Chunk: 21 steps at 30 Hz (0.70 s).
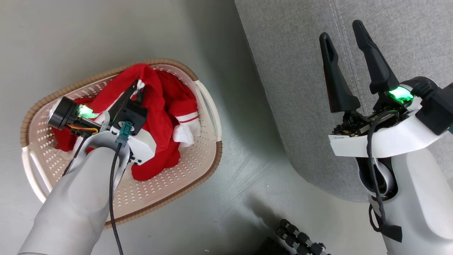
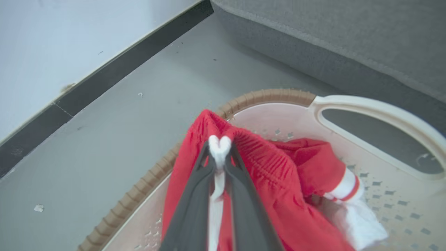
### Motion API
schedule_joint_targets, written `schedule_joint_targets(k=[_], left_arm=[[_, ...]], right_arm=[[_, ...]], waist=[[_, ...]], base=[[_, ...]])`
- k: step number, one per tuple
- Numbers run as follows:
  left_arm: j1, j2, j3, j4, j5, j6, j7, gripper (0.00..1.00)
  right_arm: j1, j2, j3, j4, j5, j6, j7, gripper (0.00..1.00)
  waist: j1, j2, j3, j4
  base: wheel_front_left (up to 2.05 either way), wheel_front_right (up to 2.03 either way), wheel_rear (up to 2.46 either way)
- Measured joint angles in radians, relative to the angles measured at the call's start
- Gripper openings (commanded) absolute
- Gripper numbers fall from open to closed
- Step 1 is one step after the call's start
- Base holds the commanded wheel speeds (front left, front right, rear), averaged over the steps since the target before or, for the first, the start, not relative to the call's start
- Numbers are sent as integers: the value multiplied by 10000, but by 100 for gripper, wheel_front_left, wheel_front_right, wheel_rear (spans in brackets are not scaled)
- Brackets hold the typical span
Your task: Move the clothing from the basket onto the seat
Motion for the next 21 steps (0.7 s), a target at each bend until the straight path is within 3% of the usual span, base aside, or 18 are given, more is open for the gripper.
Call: schedule_joint_targets(k=[21], left_arm=[[1832,571,940,-3427,-880,401,-6,0]], right_arm=[[13,-27,61,742,-1058,0,0,100]], waist=[[0,0,-1624,1036]], base=[[0,0,0]])
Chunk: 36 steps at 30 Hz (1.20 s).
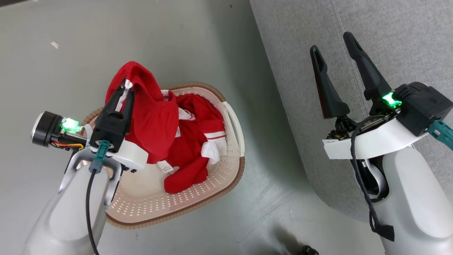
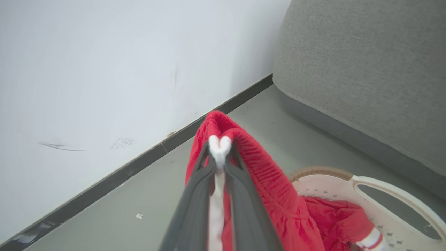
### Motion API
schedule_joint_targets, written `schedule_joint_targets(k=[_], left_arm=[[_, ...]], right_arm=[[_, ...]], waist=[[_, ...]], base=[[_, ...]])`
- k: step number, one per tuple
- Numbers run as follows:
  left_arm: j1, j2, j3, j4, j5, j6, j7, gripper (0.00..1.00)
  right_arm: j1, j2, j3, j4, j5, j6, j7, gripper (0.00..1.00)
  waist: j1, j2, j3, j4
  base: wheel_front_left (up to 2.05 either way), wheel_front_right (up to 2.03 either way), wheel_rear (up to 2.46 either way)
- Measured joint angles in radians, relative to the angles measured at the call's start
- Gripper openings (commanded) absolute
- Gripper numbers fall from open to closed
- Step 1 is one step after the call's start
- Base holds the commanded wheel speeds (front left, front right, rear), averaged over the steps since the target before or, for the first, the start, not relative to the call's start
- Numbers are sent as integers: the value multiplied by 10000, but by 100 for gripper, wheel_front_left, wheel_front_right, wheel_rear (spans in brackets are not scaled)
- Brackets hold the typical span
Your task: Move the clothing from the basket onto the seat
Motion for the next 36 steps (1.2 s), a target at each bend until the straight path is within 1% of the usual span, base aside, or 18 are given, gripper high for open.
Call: schedule_joint_targets(k=[5,16,19,24,26,28,36], left_arm=[[215,128,169,-546,-104,4,0,0],[488,619,460,-1739,-345,-6,-29,0],[607,650,520,-1965,-416,-19,-29,0],[630,692,512,-2282,-545,-276,-27,0],[632,711,499,-2420,-610,-284,2,0],[632,752,474,-2558,-616,-380,35,0],[620,892,151,-3014,-616,-794,556,0]], right_arm=[[11,-4,33,217,-130,0,0,100],[283,-23,261,771,-593,0,0,100],[443,-44,268,922,-644,0,0,100],[748,-219,483,1239,-642,0,0,100],[893,-257,573,1300,-640,2,0,100],[963,-318,648,1394,-639,0,0,100],[1234,-740,1290,1871,-424,0,0,100]], waist=[[0,0,-417,200],[0,0,-1661,733],[0,0,-2020,873],[-1,0,-2633,1100],[-1,0,-2876,1187],[0,0,-3124,1273],[0,0,-4090,1602]], base=[[0,0,0],[0,0,0],[0,0,0],[0,0,0],[0,0,0],[0,0,0],[0,0,0]])
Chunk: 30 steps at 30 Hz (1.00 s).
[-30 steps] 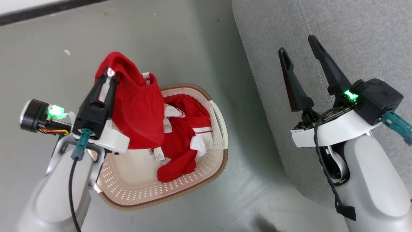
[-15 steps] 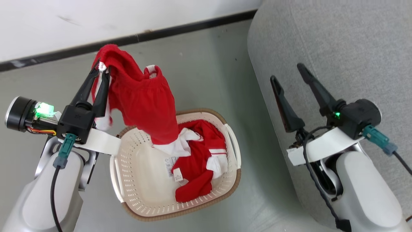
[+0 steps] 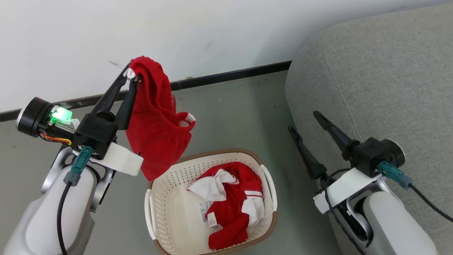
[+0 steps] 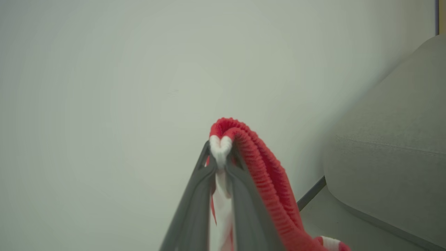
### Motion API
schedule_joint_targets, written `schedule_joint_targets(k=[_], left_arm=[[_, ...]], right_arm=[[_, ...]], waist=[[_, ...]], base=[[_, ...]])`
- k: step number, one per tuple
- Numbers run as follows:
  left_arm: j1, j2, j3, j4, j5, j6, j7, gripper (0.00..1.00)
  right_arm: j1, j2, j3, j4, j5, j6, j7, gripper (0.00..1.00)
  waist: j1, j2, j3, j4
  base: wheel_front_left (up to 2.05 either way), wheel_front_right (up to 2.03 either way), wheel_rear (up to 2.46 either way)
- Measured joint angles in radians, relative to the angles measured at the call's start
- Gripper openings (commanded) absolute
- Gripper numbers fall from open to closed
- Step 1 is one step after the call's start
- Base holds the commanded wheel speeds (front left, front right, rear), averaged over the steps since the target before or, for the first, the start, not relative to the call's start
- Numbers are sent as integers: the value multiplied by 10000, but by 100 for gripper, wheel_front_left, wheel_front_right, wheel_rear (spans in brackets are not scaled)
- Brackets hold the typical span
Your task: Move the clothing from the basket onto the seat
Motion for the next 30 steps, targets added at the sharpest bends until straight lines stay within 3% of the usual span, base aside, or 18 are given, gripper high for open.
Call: schedule_joint_targets(k=[9,19,30], left_arm=[[-163,-82,-470,-453,-81,-435,719,0],[-656,-508,-1141,-986,-362,-984,1707,0],[-690,-865,-1601,-1315,-529,-1156,2520,0]], right_arm=[[351,-222,1313,470,777,0,0,100],[414,-729,3446,1104,1718,0,2,100],[-24,-947,4569,1574,2727,0,2,100]], waist=[[0,0,-973,367],[-1,0,-1911,845],[-1,0,-2537,1342]], base=[[0,0,0],[0,0,0],[0,0,0]])
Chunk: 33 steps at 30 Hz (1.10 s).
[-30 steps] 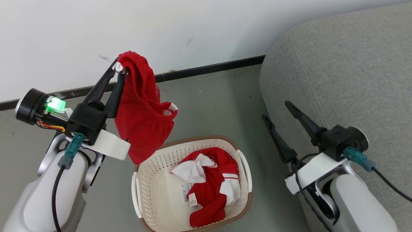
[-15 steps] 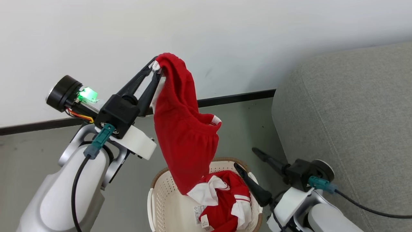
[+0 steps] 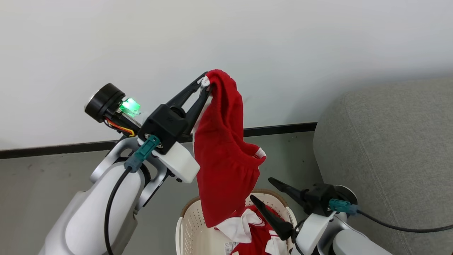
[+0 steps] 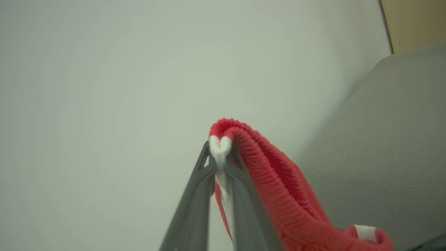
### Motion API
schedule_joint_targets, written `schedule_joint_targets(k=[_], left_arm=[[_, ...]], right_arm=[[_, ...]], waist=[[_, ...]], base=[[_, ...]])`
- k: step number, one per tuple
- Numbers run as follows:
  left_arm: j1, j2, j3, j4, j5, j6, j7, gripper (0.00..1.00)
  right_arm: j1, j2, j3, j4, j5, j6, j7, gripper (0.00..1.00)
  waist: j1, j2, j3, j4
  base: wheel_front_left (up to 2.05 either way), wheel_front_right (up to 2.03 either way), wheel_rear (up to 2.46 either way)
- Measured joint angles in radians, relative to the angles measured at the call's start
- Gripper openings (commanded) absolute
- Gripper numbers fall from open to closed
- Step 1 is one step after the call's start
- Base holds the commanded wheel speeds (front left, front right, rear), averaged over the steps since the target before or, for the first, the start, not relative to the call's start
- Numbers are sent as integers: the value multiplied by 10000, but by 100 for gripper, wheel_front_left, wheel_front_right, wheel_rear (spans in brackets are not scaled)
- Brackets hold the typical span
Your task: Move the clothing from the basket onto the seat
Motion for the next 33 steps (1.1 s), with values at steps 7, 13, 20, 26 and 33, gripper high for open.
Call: schedule_joint_targets(k=[7,13,20,26,33], left_arm=[[-192,-161,-261,-199,-88,-75,380,0],[-197,-353,-456,-345,-111,-90,639,0],[-199,-366,-508,-416,-192,-165,828,0],[-177,-376,-462,-399,-401,-157,867,0],[308,-307,-2,-46,-621,196,907,0]], right_arm=[[-482,94,1513,242,685,2,0,100],[-1191,199,2230,692,1120,6,0,100],[-1790,276,3095,917,1273,4,0,48],[-1838,247,3114,888,1271,4,0,0],[-1775,67,2393,483,1312,4,0,0]], waist=[[0,0,-255,365],[0,0,-408,680],[0,0,-535,1020],[0,0,-613,1200],[0,0,-711,1192]], base=[[0,0,0],[0,0,0],[0,0,0],[0,0,0],[0,0,0]])
